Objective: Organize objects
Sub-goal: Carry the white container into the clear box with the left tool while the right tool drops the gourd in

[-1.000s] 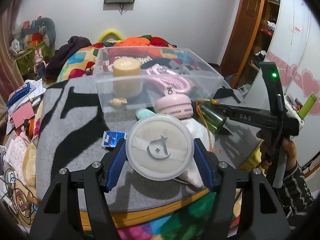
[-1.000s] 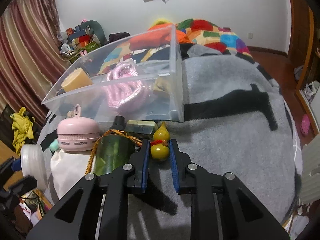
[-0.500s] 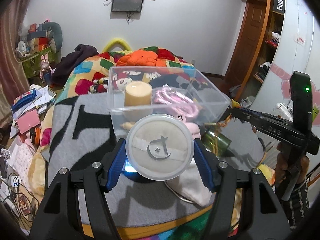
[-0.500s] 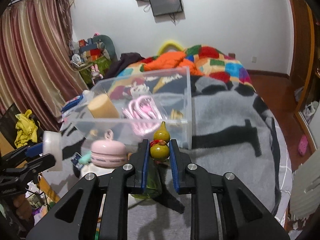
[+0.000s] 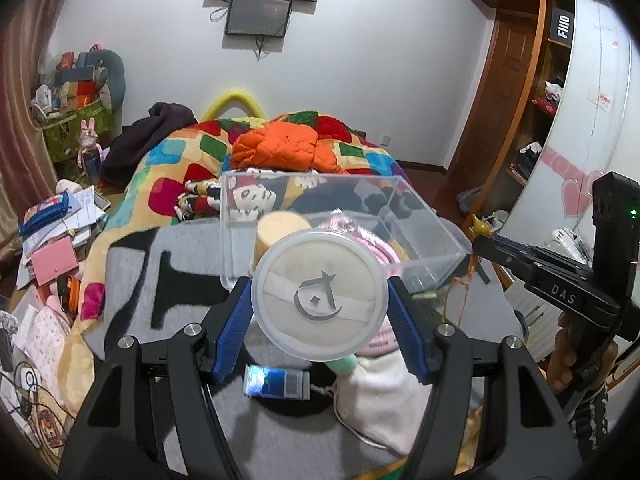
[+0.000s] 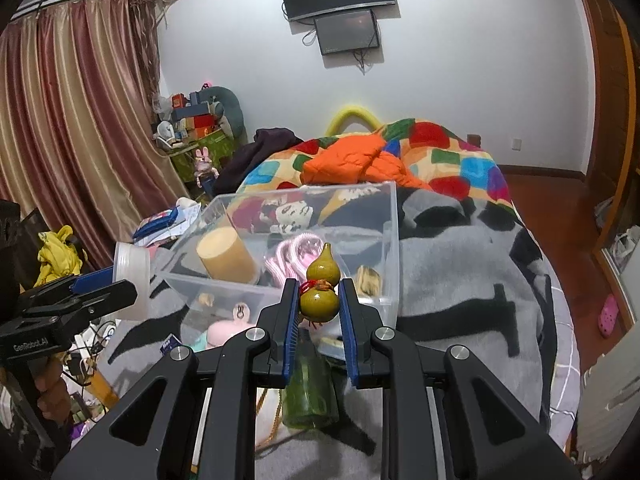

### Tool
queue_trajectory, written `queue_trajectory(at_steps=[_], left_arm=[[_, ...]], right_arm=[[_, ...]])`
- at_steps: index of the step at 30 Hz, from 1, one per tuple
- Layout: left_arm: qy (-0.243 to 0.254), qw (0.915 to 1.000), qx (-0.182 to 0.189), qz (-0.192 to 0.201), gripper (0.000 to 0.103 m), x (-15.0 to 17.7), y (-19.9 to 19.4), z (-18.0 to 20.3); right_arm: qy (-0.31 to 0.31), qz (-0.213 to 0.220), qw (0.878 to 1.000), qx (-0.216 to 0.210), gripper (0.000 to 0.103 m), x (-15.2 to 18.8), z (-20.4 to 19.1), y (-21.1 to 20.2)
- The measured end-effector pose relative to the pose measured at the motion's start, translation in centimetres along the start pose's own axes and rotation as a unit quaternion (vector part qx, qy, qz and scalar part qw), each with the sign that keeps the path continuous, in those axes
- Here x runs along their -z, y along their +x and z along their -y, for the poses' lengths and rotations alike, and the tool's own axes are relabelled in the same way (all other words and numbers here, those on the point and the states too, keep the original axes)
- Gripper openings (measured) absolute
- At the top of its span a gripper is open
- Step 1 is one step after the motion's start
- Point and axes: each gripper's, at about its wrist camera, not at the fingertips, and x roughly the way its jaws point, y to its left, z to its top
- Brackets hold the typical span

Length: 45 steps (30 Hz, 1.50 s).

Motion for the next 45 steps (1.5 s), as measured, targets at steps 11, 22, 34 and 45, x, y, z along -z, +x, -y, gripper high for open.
queue_trajectory(at_steps=[11,22,34,45], left_arm=[[-0.010,0.9997,0.017,0.010,0.065,-2.5,1.5,-0.9],[0.009,0.9990,0.040,-0.018,0.065,-3.7,5.7,1.2],[0.031,0.9977,0.036,-0.049,0.065,-3.5,9.3,2.7],[0.030,0.9969,0.041,-0.061,0.065,-3.5,10.2,2.4]], right_arm=[[0.013,0.018,1.000,0.004,0.017,-2.4,1.0,1.6],[0.010,0.005,1.000,0.015,0.017,-3.0,1.2,4.9],[0.008,-0.039,0.999,0.023,0.017,-1.4,1.6,7.9],[-0.012,-0.056,0.998,0.030,0.018,-1.0,1.1,8.8]])
